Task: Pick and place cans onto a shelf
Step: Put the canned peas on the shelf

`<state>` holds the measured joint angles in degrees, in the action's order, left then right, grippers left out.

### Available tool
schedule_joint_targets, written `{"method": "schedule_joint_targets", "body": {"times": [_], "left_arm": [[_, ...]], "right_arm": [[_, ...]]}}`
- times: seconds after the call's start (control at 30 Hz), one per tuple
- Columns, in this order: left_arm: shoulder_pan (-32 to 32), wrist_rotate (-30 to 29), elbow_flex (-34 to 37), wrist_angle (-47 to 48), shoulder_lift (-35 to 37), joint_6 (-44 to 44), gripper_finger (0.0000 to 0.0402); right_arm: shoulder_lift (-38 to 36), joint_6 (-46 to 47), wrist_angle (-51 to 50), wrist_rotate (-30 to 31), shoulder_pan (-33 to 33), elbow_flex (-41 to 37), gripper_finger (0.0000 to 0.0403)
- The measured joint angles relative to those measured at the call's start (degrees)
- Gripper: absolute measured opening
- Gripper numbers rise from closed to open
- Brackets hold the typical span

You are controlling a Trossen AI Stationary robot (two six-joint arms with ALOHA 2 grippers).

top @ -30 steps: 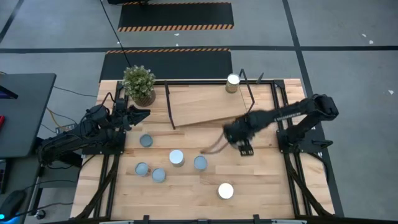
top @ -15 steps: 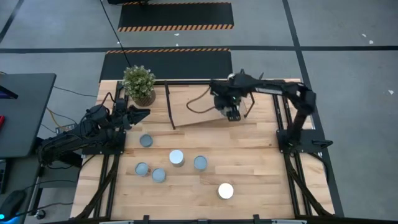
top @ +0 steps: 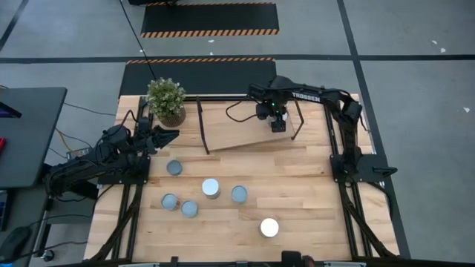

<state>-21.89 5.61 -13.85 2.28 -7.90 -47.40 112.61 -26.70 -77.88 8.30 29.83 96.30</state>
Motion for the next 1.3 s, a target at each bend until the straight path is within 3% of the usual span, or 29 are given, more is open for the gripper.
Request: {"method": "schedule_joint_targets", "body": {"times": [0.43, 1.0, 1.3], "left_arm": [[0.0, 0.0, 0.0, 0.0, 0.0, 0.0, 0.0169], [0.0, 0.0, 0.0, 0.0, 0.0, -1.4, 0.0169], [0.0, 0.0, 0.0, 0.0, 0.0, -1.4, 0.0169]], "right_arm": [[-0.1, 0.1, 0.3, 6.7, -0.8, 0.0, 0.0398], [-2.6, 4.1, -3.6, 15.1, -3.0, -0.1, 0.0397], [-7.7, 8.2, -4.1, 14.6, -7.1, -0.1, 0.0396]]}}
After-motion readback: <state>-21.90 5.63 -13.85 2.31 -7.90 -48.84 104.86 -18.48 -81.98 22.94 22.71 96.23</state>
